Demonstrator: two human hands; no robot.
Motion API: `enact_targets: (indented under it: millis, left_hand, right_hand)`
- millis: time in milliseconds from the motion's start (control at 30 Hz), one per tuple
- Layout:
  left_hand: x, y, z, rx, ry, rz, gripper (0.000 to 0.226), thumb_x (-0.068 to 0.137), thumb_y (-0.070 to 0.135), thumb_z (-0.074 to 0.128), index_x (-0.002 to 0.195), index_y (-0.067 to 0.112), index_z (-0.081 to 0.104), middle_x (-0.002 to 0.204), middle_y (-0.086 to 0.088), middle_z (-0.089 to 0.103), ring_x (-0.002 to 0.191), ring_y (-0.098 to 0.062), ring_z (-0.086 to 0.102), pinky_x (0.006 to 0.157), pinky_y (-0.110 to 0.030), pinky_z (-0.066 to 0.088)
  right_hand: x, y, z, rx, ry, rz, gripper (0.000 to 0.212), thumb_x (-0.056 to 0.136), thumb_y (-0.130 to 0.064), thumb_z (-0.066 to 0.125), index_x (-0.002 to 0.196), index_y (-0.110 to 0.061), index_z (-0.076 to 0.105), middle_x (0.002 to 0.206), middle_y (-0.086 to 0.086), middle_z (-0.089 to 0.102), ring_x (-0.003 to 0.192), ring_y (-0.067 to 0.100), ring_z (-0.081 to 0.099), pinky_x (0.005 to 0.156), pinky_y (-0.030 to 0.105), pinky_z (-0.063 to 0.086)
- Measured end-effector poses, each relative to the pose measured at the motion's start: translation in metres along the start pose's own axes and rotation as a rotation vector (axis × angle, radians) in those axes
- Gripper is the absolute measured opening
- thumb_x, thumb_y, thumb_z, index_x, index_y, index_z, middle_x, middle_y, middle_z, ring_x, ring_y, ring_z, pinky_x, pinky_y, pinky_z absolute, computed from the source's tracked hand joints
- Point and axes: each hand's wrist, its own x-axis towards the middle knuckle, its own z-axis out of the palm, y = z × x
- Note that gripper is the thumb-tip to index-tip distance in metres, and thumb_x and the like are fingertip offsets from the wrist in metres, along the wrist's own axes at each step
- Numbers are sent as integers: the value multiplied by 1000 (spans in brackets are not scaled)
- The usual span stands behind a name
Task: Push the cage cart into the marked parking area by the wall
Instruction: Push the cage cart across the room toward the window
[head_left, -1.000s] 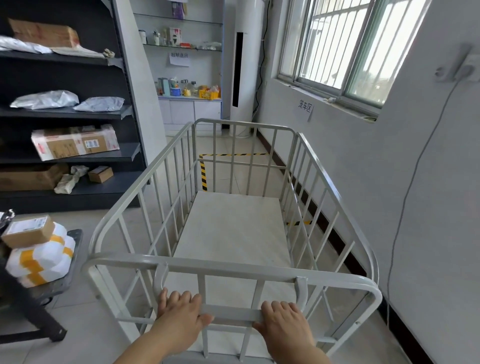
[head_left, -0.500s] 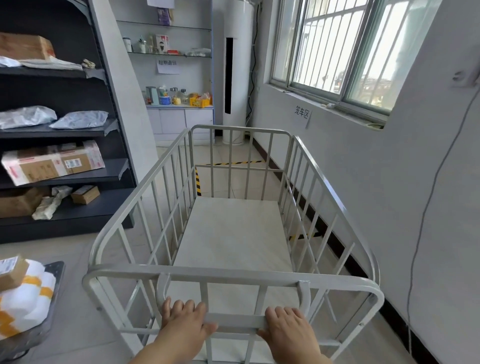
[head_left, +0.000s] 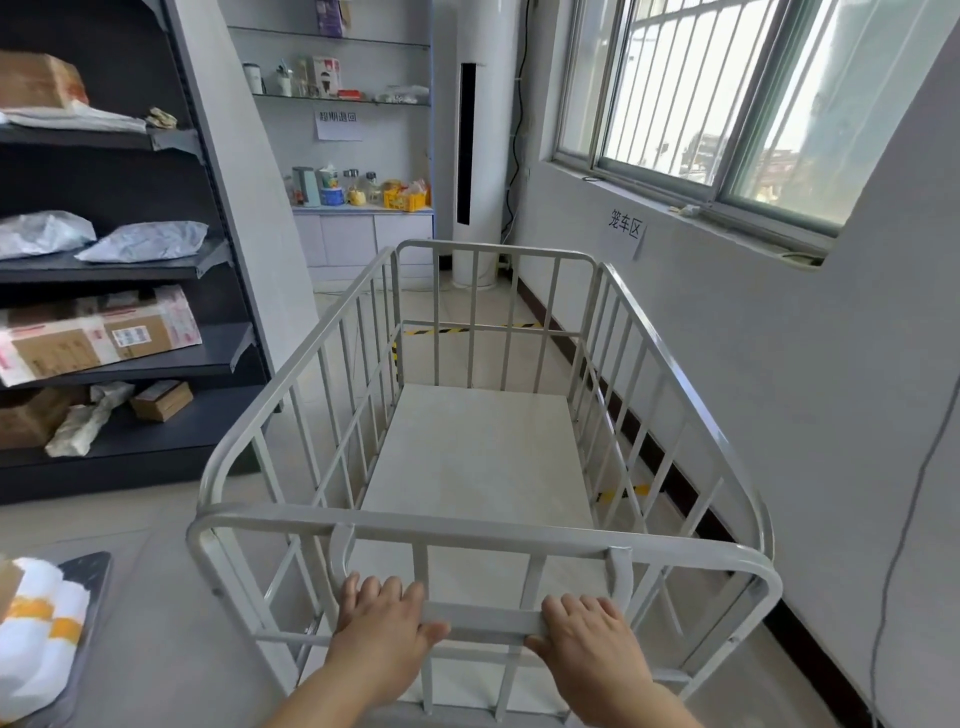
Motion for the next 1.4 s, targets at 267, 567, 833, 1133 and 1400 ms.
enact_targets:
  millis: [267,567,833,1133,1400]
  left_hand:
    - [78,6,-28,15,12,-1,49,96,57,25,126,22,42,127,-3,47,127,-26,35,117,-47,3]
    - [152,12,-51,9,49,7,53,96,59,21,130,22,40,127,-3,47,127,-27,34,116,-47,3]
    - [219,20,-79,12,44,8,54,96,59,19,129,22,40,127,-3,47,127,-27,34,115,-47,4]
    - [310,30,-115,6,43,-1,55,96,58,18,131,21,39,130,-3,45,129,-27,32,116,-47,3]
    - [388,35,-141,7,62,3,55,96,59,17,127,22,40,127,-3,47,127,-27,34,115,-47,6]
  right_hand:
    - [73,35,14,-3,-22,18,52,91,-60,16,60,-30,45,49,-9,46,44,7,48,48,21,44]
    - [145,70,8,138,-223,3,109,50,-69,-33,105,-19,46,104,3,55,99,26,51,91,36,33]
    - [210,103,20,140,-265,18,96,61,-72,-22,110,-20,43,107,2,53,100,23,48,94,34,31]
    - [300,146,39,106,-318,21,74,79,-68,-4,110,-20,43,111,2,53,105,23,48,97,35,30]
    - [374,179,56,95,-360,27,77,73,-68,-6,108,-20,43,108,1,53,103,22,48,97,35,31]
